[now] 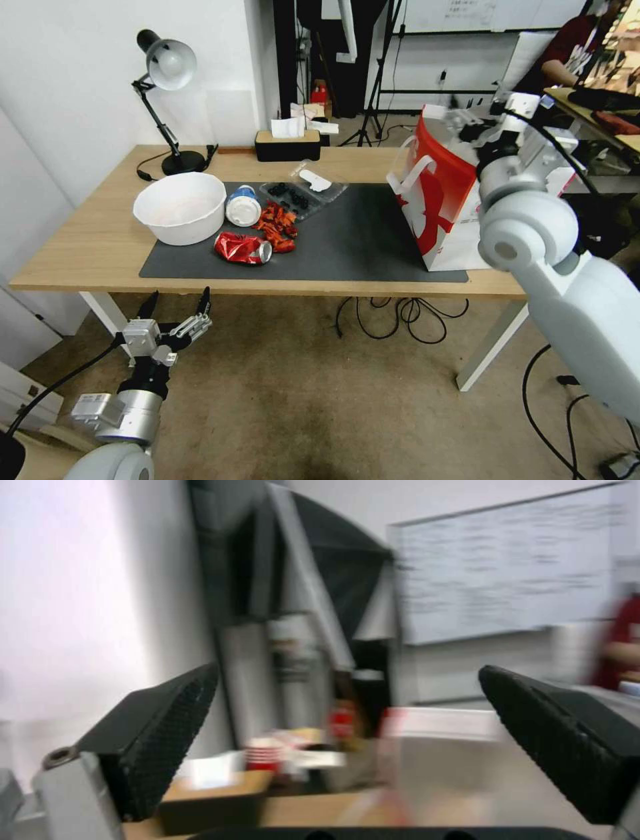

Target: Pick up the trash from the table and place it into the takeout bag.

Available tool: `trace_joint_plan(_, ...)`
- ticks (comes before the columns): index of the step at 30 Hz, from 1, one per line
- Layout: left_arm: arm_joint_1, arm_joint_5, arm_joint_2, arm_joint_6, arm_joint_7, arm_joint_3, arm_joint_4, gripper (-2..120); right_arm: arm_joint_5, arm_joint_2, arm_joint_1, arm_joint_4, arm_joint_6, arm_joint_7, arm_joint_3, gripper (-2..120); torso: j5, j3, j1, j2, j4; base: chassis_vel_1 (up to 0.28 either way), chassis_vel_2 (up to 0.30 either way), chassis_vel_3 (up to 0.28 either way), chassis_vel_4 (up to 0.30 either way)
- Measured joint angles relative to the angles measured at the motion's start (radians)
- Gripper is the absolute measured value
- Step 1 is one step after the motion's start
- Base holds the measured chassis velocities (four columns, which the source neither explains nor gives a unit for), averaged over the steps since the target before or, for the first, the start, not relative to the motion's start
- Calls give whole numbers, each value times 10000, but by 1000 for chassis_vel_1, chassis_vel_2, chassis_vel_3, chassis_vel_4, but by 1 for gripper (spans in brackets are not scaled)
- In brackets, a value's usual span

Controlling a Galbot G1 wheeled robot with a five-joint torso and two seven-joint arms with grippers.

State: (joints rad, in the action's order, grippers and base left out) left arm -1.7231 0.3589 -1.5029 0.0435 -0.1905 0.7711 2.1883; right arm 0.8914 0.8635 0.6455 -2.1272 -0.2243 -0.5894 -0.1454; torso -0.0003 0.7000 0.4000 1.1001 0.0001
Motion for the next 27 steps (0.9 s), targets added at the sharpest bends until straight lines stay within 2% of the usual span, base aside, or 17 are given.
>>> trace_joint_plan(2,-5,38,12,23,-15,33,8,100,-237,-41,907,-441,529,1007,-58,100,4,0,0,0,-3,0,0,0,0)
trace_joint_plan(4,-14,57,15,35,-24,49,15,100,-370,-52,1223,-571,685,1268,-77,100,2,1,0,0,-1,0,0,0,0)
trace_joint_plan(6,-61,116,45,84,-45,111,30,100,-1162,11,2638,-883,1464,2411,-283,100,4,1,0,-1,-3,0,0,0,0)
trace_joint_plan(8,-70,126,55,90,-51,118,30,100,-1401,54,2966,-913,1701,2616,-344,100,3,1,0,0,-1,0,0,0,0)
trace_joint_plan(10,-98,187,91,144,-108,171,31,100,-2589,462,4683,-941,2833,3489,-553,100,4,1,0,0,-2,0,0,0,0)
trace_joint_plan(11,-98,187,91,144,-108,171,31,100,-2589,462,4683,-941,2833,3489,-553,100,4,1,0,0,-2,0,0,0,0)
trace_joint_plan(13,-103,210,112,193,-182,195,-2,100,-3631,984,5883,-779,3873,3784,-604,100,3,0,0,-1,-4,0,0,0,0)
trace_joint_plan(14,-111,224,121,225,-213,204,-44,100,-4279,1386,6593,-626,4508,3829,-617,100,3,0,-1,-2,-2,0,0,0,0)
trace_joint_plan(15,-111,224,121,225,-213,204,-44,100,-4279,1386,6593,-626,4508,3829,-617,100,3,0,-1,-2,-2,0,0,0,0)
trace_joint_plan(17,-121,227,139,294,-275,207,-100,100,-5193,1928,7571,-403,5308,3707,-627,100,2,0,-1,-2,-3,0,0,0,0)
trace_joint_plan(19,-121,227,139,324,-293,208,-124,100,-5488,2110,7891,-312,5574,3579,-628,100,1,0,-2,-1,-5,0,0,0,0)
trace_joint_plan(22,-75,175,148,585,-524,200,-396,100,-6830,2732,9178,441,6684,2599,-652,100,2,-1,-2,-1,-3,0,0,0,0)
trace_joint_plan(27,5,88,145,967,-1049,200,-867,100,-7047,2809,9774,881,6675,2153,-550,100,1,-1,-1,-1,-3,0,0,0,0)
